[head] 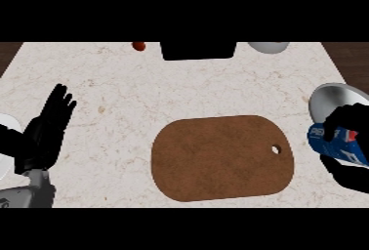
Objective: Pick the can from the cutting board and place it in the pan
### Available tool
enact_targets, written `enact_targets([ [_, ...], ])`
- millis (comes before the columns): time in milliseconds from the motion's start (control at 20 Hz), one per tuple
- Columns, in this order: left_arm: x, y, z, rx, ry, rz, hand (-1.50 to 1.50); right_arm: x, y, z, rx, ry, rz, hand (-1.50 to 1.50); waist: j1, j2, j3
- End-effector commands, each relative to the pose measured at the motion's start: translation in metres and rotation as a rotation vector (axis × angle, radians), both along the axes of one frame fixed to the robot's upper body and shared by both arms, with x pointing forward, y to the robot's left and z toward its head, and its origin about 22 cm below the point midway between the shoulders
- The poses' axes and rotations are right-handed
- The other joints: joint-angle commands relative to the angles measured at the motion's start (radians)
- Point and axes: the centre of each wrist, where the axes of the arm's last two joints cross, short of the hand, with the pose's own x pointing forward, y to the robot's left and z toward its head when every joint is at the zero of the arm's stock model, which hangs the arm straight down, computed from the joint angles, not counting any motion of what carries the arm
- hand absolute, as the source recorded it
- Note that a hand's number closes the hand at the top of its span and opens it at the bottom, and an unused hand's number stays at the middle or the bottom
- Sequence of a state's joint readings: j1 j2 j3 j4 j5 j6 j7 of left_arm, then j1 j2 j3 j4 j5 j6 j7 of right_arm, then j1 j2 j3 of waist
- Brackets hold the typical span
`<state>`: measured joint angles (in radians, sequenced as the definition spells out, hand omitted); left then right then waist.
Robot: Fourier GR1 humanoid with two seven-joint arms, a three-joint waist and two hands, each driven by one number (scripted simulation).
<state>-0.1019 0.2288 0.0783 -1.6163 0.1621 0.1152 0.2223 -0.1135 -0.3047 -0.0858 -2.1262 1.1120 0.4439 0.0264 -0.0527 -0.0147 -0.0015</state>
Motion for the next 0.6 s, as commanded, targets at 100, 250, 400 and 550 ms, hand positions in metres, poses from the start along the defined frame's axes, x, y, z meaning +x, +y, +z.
enact_targets([
  [100, 0.003, -0.017, 0.002, 0.000, -0.022, -0.044, 0.00, -0.035, -0.027, 0.038, 0.094, -0.066, -0.142, 1.50, 0.041, 0.012, 0.001],
  [250, 0.009, -0.019, 0.006, 0.004, -0.012, -0.055, 0.00, -0.018, -0.047, 0.036, 0.132, -0.086, -0.207, 1.50, 0.049, 0.014, 0.002],
  [400, 0.011, -0.019, -0.008, 0.016, -0.017, -0.039, 0.00, 0.006, -0.089, 0.036, 0.160, -0.085, -0.239, 1.50, 0.052, 0.016, 0.002],
  [550, 0.016, -0.011, 0.011, -0.003, -0.013, -0.061, 0.00, 0.028, -0.125, 0.050, 0.222, -0.117, -0.274, 1.50, 0.060, 0.018, 0.002],
])
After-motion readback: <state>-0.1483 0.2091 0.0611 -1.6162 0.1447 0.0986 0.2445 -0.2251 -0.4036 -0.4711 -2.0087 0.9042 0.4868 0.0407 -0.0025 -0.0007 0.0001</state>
